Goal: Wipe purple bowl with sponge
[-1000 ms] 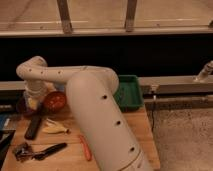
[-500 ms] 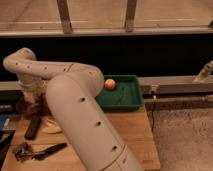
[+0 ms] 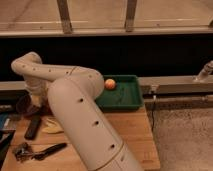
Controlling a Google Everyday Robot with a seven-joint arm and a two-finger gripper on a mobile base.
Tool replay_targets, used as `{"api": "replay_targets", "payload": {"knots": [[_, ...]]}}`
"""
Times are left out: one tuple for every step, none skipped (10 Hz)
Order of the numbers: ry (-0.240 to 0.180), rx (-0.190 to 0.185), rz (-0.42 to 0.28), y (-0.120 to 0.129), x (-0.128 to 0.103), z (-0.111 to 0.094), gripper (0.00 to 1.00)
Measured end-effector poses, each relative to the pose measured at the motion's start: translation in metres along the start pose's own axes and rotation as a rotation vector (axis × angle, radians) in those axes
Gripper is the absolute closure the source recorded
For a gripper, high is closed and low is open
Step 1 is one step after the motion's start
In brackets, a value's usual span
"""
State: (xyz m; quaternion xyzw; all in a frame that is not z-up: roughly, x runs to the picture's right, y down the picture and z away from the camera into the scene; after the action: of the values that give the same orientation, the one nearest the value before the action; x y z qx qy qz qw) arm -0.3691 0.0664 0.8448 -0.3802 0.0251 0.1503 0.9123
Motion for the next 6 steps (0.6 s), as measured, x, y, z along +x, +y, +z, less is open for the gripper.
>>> {"api": "replay_targets", "payload": {"knots": [[-0.004,0.002,-0.001,0.002,-0.001,-0.001,1.0],[-0.006,0.006,-0.005,0.003,-0.002,-0.003,1.0],[-0.01,0.012,-0.012,0.005,-0.006,-0.008,1.0],[-0.009,0.017,-0.026,0.009,-0.011,-0.011,1.0],[-0.003,0.019,-0.042,0.015,-0.014,-0.014,1.0],[0.0,0.02,-0.049,0.018,-0.014,-0.016,1.0]]}}
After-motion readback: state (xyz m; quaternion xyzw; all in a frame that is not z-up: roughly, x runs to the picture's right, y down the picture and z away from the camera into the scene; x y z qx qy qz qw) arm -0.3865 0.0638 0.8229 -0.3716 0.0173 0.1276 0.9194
